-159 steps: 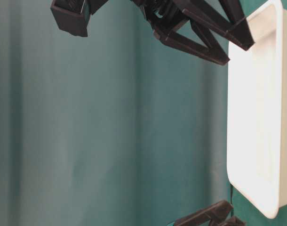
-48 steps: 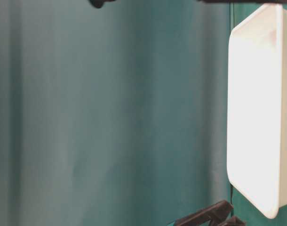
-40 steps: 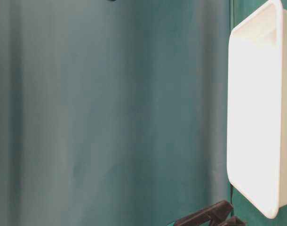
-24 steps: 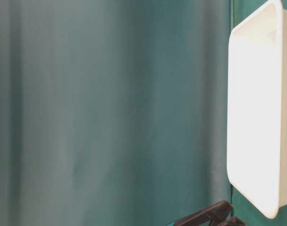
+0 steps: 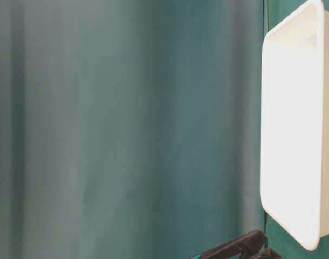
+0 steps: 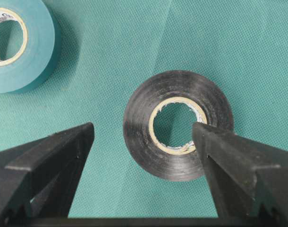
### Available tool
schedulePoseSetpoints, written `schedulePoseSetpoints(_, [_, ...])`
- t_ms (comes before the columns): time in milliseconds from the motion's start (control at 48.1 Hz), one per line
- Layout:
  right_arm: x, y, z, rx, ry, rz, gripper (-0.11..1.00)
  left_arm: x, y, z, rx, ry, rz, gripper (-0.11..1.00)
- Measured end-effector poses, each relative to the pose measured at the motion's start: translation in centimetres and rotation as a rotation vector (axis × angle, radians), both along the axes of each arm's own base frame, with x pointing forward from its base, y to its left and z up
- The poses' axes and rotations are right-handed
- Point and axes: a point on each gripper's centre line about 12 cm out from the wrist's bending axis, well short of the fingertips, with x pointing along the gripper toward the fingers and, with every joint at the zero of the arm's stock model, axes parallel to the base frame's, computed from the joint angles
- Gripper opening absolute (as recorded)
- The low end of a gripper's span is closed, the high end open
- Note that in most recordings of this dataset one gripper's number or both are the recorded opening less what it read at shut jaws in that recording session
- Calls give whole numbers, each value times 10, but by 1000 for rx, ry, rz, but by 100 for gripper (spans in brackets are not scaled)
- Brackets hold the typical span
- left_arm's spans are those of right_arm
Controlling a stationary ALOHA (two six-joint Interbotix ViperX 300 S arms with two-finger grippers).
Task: Put the tape alternately from left to right into the white case.
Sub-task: 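Lower the right gripper and grasp the black tape roll by its rim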
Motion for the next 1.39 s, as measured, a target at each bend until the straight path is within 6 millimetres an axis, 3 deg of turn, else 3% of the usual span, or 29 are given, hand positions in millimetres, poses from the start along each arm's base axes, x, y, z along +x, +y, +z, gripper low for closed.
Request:
schedulePoseSetpoints(645, [7,3,-29,-19,73,2,78,-2,0,-2,1,6,-1,96])
schedulePoseSetpoints(998, [14,6,-35,-23,84,6,75,-2,0,-3,0,9,0,96])
schedulePoseSetpoints(1290, [14,6,-34,-5,89,-22,57,-3,0,-4,2,12,-1,96])
schedulePoseSetpoints(1394, [14,6,-34,4,92,-38,34,-3,0,-4,0,11,0,96])
